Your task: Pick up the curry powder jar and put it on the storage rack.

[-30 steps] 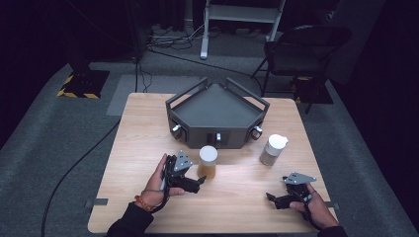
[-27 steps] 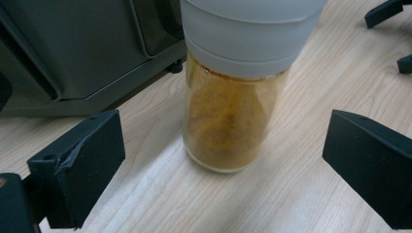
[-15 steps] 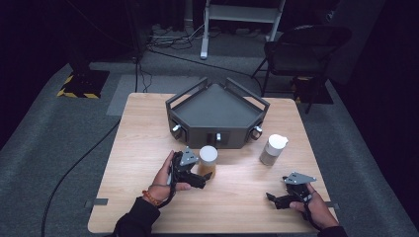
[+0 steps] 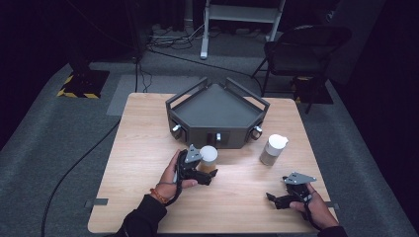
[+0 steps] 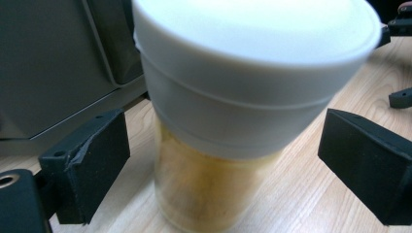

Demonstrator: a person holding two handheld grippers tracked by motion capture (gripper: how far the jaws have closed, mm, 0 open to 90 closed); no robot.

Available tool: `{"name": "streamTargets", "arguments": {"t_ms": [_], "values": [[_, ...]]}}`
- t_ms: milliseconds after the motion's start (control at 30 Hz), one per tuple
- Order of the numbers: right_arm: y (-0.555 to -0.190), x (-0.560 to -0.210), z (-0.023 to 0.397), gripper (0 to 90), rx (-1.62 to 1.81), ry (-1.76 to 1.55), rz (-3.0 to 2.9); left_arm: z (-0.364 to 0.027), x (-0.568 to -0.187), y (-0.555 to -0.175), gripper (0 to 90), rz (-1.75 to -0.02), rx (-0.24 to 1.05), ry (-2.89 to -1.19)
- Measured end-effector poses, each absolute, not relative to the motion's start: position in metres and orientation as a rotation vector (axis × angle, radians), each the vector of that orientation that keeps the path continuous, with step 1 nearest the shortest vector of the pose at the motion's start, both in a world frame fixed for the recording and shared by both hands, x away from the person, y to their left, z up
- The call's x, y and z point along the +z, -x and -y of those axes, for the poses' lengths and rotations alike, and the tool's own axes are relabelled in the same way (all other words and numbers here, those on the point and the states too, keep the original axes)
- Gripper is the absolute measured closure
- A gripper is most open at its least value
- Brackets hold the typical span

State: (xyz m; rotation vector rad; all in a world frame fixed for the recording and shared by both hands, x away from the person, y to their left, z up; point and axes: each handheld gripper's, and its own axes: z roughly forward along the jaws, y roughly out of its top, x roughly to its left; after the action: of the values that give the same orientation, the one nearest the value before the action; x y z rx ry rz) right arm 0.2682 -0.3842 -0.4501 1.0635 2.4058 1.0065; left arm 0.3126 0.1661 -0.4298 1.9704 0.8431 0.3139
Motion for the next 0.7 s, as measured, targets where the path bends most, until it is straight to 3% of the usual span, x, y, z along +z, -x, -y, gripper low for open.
{"name": "streamTargets", "arguments": {"t_ms": [167,500,700], "values": [[-0.268,-0.450,0.384,0.0,1.007,-1.063,-2.406,-0.166,-0.437,-0.315,8.6,-0.847,0.300,-1.943],[-0.268,-0.450,0.385,0.0,1.007,-1.060,-2.408,-0.173,-0.446,-0.316,28.9,-0.842,0.292,-1.873],[-0.268,-0.450,0.385,0.0,1.008,-1.060,-2.408,-0.171,-0.443,-0.316,31.1,-0.826,0.315,-1.893]]}}
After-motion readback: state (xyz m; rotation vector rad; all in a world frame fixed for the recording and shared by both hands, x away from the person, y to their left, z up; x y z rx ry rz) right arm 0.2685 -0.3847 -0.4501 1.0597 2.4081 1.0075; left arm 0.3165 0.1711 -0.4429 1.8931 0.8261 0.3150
